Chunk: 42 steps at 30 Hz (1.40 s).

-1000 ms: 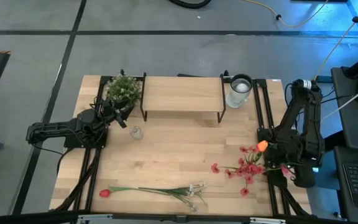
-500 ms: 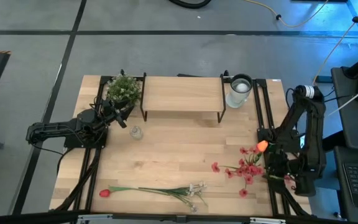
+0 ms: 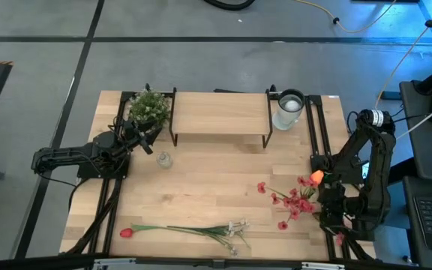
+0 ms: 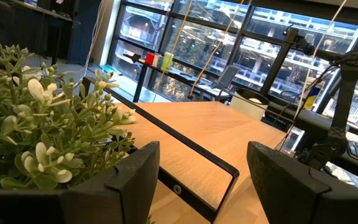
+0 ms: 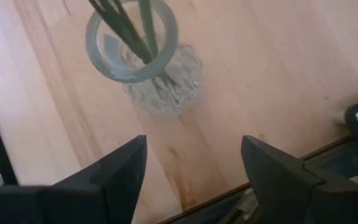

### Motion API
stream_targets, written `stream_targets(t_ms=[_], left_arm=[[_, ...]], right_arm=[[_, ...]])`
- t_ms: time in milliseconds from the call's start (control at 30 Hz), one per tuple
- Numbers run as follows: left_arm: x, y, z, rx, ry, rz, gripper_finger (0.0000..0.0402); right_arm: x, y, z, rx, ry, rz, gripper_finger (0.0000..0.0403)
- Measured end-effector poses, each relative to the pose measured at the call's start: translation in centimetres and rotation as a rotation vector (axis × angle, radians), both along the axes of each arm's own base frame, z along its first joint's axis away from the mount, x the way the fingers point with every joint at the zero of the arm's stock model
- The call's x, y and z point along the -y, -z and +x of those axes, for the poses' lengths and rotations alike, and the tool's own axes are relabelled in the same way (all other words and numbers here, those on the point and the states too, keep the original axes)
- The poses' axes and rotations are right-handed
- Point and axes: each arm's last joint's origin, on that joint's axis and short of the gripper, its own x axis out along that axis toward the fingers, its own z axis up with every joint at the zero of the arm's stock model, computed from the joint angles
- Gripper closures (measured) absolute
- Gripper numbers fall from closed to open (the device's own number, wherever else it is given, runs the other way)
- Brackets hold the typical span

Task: Pick and place flowers into a vace then onto a shelf
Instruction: Put the bottom transparent flower vase on the shelf

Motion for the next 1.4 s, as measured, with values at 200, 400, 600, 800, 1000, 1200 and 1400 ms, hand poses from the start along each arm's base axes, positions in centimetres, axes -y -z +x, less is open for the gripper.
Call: stream_targets(t_ms=[200, 400, 600, 800, 1000, 1200, 1400], left_arm=[[0.0, 0.0, 0.0, 0.0, 0.0, 0.0, 0.0166], [0.0, 0.0, 0.0, 0.0, 0.001, 0.0, 0.0166], [0.0, 0.0, 0.0, 0.0, 0.003, 0.0, 0.0166], [0.0, 0.0, 0.0, 0.0, 0.004, 0.0, 0.0166], [0.0, 0.0, 0.0, 0.0, 0.004, 0.0, 0.0166], [0.0, 0.0, 0.0, 0.0, 0.004, 0.0, 0.0166], [0.0, 0.0, 0.0, 0.0, 0.005, 0.0, 0.0166]], right_arm=[[-0.5, 0.1, 0.1, 0.003, -0.048, 0.021, 0.0111], [-0.5, 0.1, 0.1, 0.003, -0.05, 0.021, 0.0113], [-1.1, 0.0, 0.2, 0.011, -0.054, 0.088, 0.0114], [-0.9, 0.4, 0.4, 0.013, -0.058, 0.016, 0.0114], [-0.8, 0.7, 1.3, 0.109, -0.023, -0.037, 0.0114], [-0.2, 0.8, 1.9, 0.172, 0.01, -0.105, 0.0114], [0.0, 1.3, 2.5, 0.193, 0.042, -0.115, 0.0114]])
